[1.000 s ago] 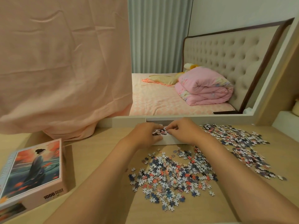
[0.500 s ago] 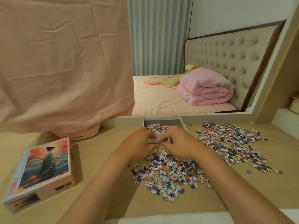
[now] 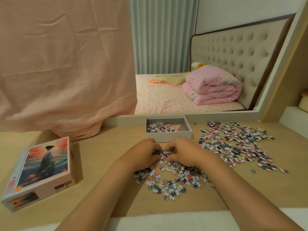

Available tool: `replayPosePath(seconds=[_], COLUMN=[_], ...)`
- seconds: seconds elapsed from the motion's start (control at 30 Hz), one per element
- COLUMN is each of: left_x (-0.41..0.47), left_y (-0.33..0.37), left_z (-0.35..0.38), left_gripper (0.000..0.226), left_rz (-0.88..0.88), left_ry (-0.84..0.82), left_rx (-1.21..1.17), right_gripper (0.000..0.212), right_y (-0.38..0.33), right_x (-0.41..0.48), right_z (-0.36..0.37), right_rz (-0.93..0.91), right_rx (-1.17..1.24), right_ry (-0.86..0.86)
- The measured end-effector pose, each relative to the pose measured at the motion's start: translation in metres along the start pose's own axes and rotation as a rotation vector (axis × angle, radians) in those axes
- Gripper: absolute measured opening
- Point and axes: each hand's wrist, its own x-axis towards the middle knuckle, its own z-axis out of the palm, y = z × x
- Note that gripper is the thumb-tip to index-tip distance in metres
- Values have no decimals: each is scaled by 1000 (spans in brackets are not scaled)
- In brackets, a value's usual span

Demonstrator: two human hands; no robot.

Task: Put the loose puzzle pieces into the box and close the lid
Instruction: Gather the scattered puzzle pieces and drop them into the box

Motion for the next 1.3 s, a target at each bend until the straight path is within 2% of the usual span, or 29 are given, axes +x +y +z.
replayPosePath(seconds=[0.2, 0.33, 0.53, 0.63, 0.7, 0.77, 0.87, 0.93, 1.03, 1.1, 1.17, 1.23, 1.3], left_x=[0, 7, 41, 58, 64, 68, 68, 68, 72, 75, 75, 75, 74], left_y=[3, 5, 2, -5, -12, -20, -30, -33, -35, -36, -35, -33, -30], left_z=[1, -8, -30, -33, -31, -25, -10, -3, -6, -9, -9, -7, -7], left_gripper=[19, 12, 12, 15, 20, 24, 31, 33, 26, 18, 22, 32, 39], left_rz=[10, -30, -31, -67, -84, -102, -152, -149, -119, -107, -124, -155, -167], left_ry=[104, 154, 339, 378, 393, 394, 363, 395, 458, 528, 497, 375, 301], left_rx=[-58, -223, -276, -242, -127, 8, 23, 6, -78, -111, -31, 91, 123], right_gripper=[34, 30, 16, 15, 16, 19, 26, 27, 14, 13, 23, 31, 29], right_y=[4, 4, 1, -3, -2, 0, 8, 10, 13, 14, 13, 13, 14], right_x=[3, 5, 36, 55, 66, 77, 88, 87, 84, 83, 81, 79, 76], right_z=[3, -7, -36, -46, -46, -40, -28, -25, -26, -27, -28, -28, -29], right_rz=[-1, 10, -26, -35, -35, -23, -18, -6, 24, 52, 62, 52, 17], right_rx=[72, 144, 246, 217, 196, 127, -3, -39, -52, -71, -125, -141, -84], right_ry=[99, 182, 370, 403, 390, 339, 236, 278, 449, 447, 386, 353, 363])
